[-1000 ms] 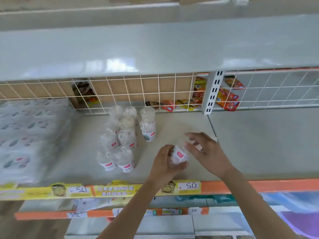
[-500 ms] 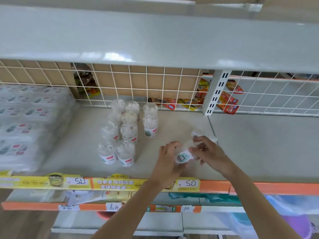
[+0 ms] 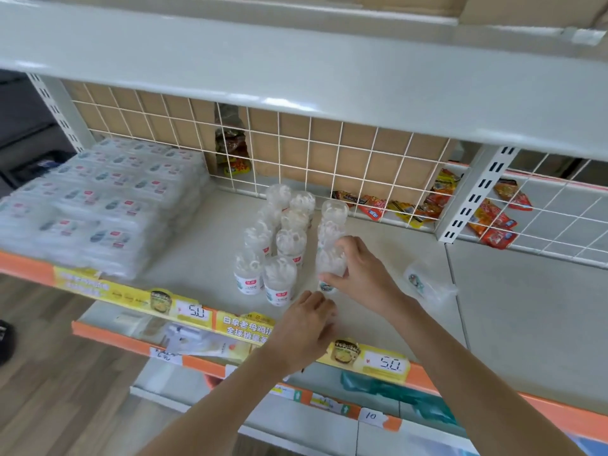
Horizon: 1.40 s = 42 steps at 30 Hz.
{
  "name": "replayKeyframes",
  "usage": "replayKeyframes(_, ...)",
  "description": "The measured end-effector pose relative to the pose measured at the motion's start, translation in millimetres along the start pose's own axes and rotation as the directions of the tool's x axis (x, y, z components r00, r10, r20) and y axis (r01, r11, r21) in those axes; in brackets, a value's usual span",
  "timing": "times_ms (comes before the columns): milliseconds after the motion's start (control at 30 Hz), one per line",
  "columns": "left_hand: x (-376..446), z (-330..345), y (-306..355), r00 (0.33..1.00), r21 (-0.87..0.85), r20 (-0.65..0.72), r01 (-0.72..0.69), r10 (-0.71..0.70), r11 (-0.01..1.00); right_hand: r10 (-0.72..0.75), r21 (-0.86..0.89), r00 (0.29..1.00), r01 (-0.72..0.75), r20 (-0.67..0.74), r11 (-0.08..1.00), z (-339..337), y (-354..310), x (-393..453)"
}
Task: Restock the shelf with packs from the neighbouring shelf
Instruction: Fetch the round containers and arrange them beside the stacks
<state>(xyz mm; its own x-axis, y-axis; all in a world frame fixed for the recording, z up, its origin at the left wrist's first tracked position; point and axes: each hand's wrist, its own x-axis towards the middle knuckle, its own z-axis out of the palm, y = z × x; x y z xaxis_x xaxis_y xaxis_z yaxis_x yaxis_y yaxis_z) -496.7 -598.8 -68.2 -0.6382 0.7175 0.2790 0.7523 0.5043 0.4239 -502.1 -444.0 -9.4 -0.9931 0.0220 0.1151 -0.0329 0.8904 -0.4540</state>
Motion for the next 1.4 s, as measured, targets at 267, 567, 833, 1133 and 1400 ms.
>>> replayKeyframes(267,16.7,9.3,13.0,1.000,-0.002,0.001,0.019,-0.019,1.000,0.043,0.049,0.991,-0.037,-0.124,0.998,-17.3,15.5,-6.5)
replayKeyframes(567,44.6,29.8,40.8,0.982,-0.277,0.022,0.186,-0.187,0.943,0.514,-0.151,0.851,-0.525,-0.106,0.838,-52.1,105.1,-81.4)
replayKeyframes(833,41.0,26.4,36.5,0.998,-0.446,0.045,0.058,-0.043,0.893,0.330,0.468,0.930,-0.366,0.159,0.805,-32.3,79.0,-95.7)
replayKeyframes(1133,42.0,20.0,42.6,0.955,-0.564,0.205,0.293,-0.213,0.772,0.603,0.799,0.797,-0.341,-0.035,0.496,-5.3,63.7,-95.3)
replayKeyframes(1400,40.5,17.5,47.0,0.959,-0.506,0.169,0.283,-0.228,0.815,0.518,0.723,0.855,-0.371,0.021,0.583,-7.5,60.7,-92.7)
